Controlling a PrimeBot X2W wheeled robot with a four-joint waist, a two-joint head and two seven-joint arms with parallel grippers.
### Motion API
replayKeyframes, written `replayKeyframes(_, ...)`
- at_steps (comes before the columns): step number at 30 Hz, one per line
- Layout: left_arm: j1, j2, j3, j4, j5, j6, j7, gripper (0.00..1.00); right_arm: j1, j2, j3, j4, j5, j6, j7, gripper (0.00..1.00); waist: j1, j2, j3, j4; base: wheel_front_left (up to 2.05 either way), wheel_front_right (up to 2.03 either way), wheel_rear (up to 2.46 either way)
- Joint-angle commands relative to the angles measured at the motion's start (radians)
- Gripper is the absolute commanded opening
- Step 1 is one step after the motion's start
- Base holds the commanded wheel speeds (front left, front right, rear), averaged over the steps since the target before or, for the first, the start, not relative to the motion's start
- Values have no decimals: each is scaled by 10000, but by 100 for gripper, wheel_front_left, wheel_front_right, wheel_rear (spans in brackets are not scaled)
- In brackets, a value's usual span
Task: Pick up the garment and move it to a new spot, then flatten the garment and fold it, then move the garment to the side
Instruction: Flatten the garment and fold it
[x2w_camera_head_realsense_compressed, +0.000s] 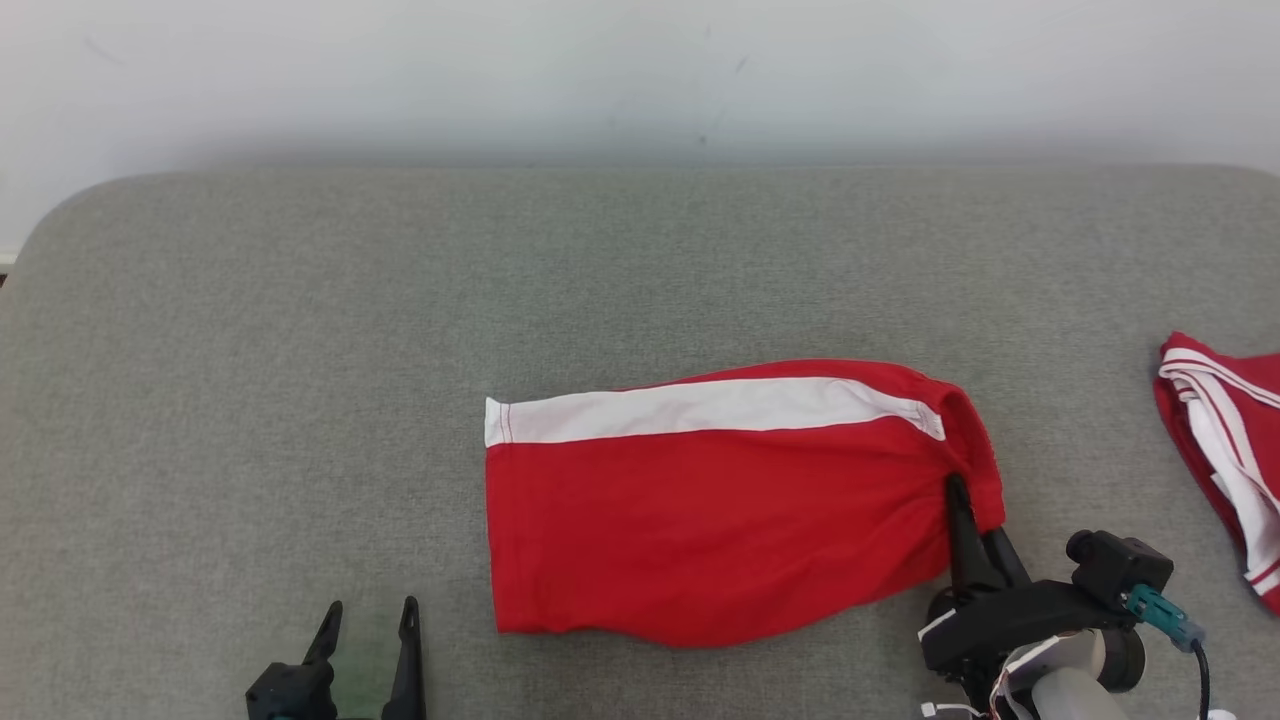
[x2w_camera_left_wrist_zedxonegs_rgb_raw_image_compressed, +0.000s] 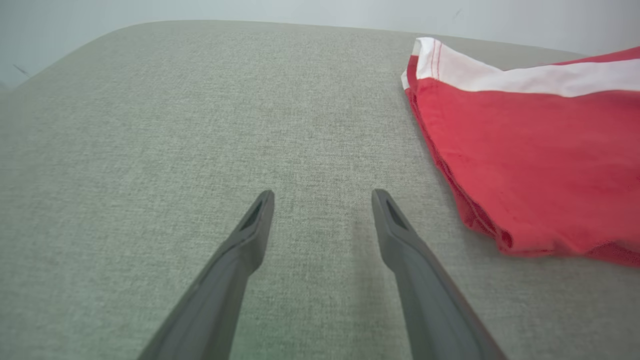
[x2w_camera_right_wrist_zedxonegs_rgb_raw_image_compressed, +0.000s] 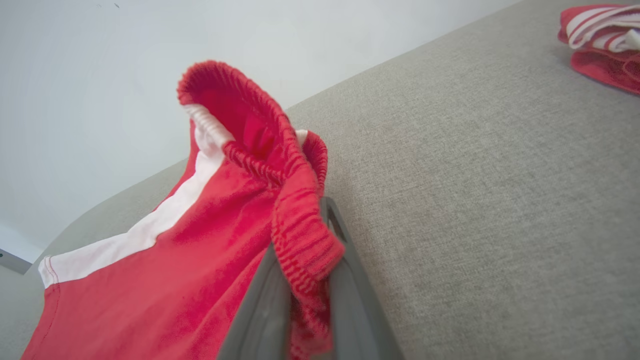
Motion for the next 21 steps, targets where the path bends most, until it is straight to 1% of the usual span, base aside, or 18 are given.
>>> replayKeyframes(1,102,-13,-21,45,87,-50,-29,100,-35,-74,117,-86,55,3,-9,0,0,0,-172,-209,0,0,0)
replayKeyframes(3,118,-13,-81,89,58,-35,-29,100,-146,-161,435,-195,143,3,-11,0,0,0,-211,-285,0,0,0)
replayKeyframes(7,126,-10,-216,156,-69,-7,-29,100,-360,-258,1635,-476,476,3,75,0,0,0,-261,-319,0,0,0)
replayKeyframes(12,172,-11,-454,190,-214,-7,-29,100,-631,-302,3094,-1196,1152,3,442,0,0,0,-326,-65,0,0,0)
replayKeyframes(14,186,-12,-527,207,-271,6,-29,100,-732,-310,3680,-1494,1396,3,640,0,0,0,-352,128,0,0,0)
replayKeyframes(15,191,-11,-602,218,-326,29,-29,100,-879,-280,4185,-1682,1591,3,852,0,0,0,-374,361,0,0,0)
replayKeyframes(16,204,-14,-641,212,-361,54,-29,100,-959,-243,4403,-1723,1695,3,923,0,0,0,-390,477,0,0,0)
replayKeyframes(18,232,-12,-728,217,-398,84,-29,100,-1169,-206,4789,-1641,1769,3,1021,0,0,0,-418,764,0,0,0)
replayKeyframes(21,253,-14,-830,237,-470,91,-29,100,-1491,-71,5235,-1207,1779,3,1099,0,0,0,-445,1210,0,0,0)
